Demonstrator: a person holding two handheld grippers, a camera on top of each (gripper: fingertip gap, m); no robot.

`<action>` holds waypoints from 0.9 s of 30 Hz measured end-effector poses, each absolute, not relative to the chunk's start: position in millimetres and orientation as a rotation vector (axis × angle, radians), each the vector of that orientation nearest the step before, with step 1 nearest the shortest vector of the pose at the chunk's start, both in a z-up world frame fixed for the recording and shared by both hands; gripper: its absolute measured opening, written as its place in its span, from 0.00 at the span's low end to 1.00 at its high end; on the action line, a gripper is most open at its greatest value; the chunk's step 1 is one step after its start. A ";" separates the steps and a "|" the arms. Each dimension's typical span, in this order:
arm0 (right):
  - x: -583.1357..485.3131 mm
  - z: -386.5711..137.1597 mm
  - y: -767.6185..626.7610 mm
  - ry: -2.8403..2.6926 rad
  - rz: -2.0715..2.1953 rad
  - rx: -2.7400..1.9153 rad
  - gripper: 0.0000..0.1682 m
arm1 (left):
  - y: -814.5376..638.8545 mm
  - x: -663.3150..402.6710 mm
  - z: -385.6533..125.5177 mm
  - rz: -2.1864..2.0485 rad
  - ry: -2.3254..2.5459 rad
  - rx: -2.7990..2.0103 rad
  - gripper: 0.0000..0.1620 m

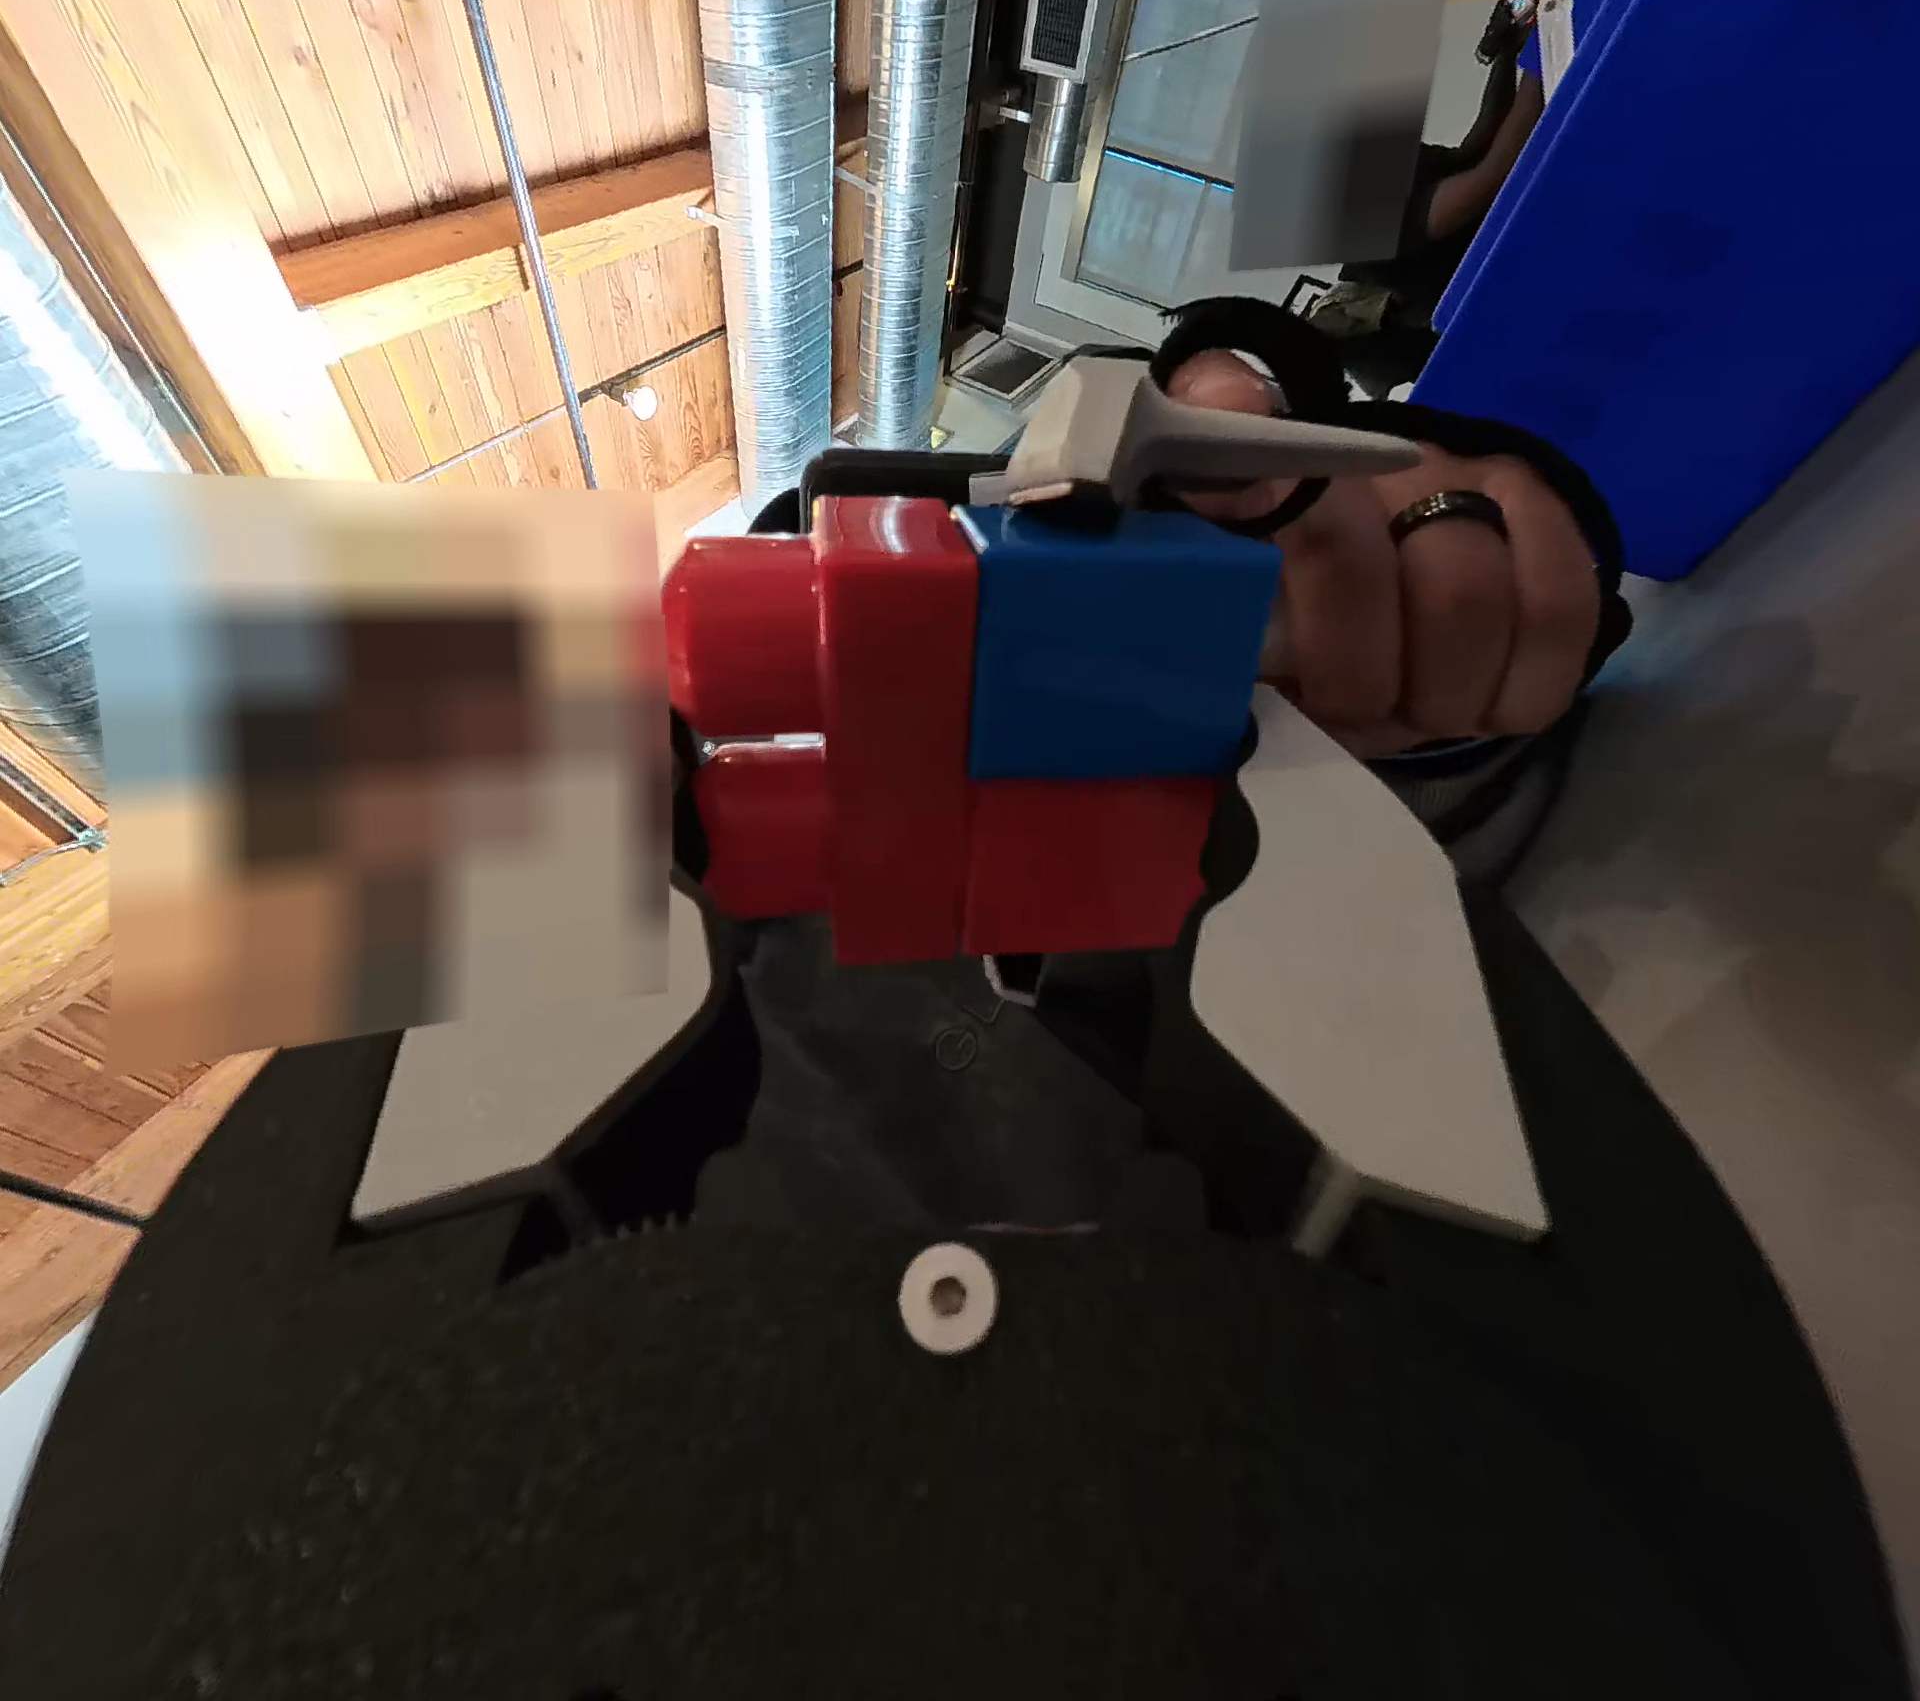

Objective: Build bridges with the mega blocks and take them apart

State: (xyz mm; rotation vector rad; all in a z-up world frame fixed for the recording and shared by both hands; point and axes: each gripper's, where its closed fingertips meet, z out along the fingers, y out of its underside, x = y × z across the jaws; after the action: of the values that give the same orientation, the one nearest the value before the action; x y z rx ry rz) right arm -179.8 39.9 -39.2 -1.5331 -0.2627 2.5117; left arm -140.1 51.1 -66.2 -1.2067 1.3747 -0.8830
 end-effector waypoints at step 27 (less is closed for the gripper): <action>-173.1 -37.3 41.1 -0.320 2.531 -1.442 0.55 | 42.7 -139.0 -57.6 -0.934 1.338 -1.185 0.46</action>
State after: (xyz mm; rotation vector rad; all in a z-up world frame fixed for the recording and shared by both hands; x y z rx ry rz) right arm -173.1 41.1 -37.3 -1.4421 -0.3200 2.5310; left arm -139.0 42.7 -57.6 -1.1848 1.3376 -0.9335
